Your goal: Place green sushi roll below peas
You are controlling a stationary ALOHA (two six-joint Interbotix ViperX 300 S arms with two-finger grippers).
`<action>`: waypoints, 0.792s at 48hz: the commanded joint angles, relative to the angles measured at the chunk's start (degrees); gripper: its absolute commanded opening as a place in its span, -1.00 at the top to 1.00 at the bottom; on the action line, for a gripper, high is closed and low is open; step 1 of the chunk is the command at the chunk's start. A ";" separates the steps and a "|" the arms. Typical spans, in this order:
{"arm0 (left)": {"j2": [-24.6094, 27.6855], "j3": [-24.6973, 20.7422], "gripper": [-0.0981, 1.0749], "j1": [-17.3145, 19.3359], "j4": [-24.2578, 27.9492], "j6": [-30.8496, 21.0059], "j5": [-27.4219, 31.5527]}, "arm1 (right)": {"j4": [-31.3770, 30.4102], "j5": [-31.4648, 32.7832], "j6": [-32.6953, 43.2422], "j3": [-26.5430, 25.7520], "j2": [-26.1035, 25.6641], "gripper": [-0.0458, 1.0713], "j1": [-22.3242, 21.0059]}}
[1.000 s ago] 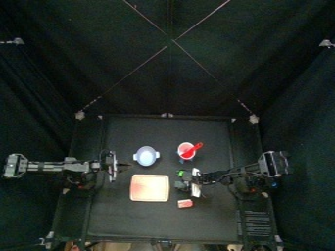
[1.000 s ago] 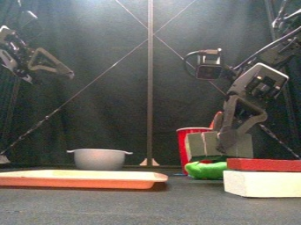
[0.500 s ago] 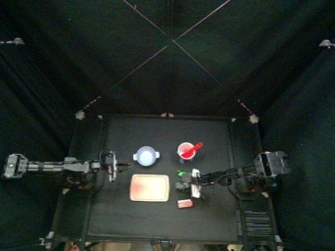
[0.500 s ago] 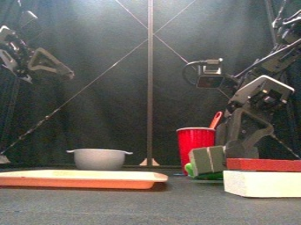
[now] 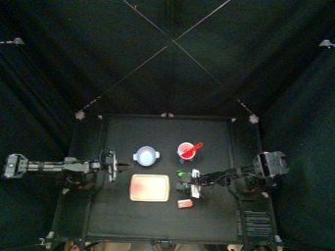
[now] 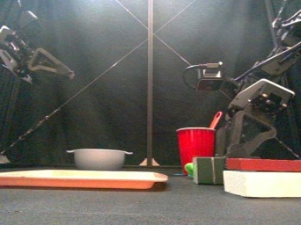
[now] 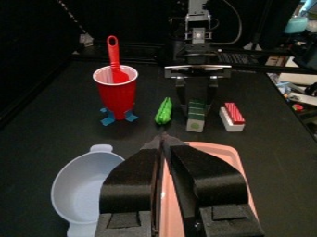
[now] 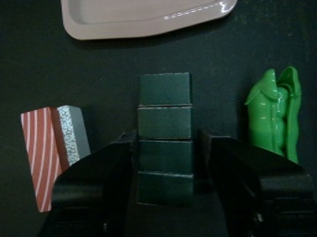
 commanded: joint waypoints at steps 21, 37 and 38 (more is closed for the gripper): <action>0.18 -0.88 -0.11 0.18 0.09 0.09 -0.26 | -0.18 -0.18 0.00 -0.79 -1.58 -0.77 0.09; 0.18 -0.88 -0.11 0.18 0.09 0.09 -0.53 | -0.44 0.26 -0.09 -1.58 -1.67 -0.77 -0.18; 0.18 -0.88 -0.11 0.18 0.09 0.09 -0.53 | -0.53 0.26 -0.09 -1.58 -1.85 -0.77 -0.18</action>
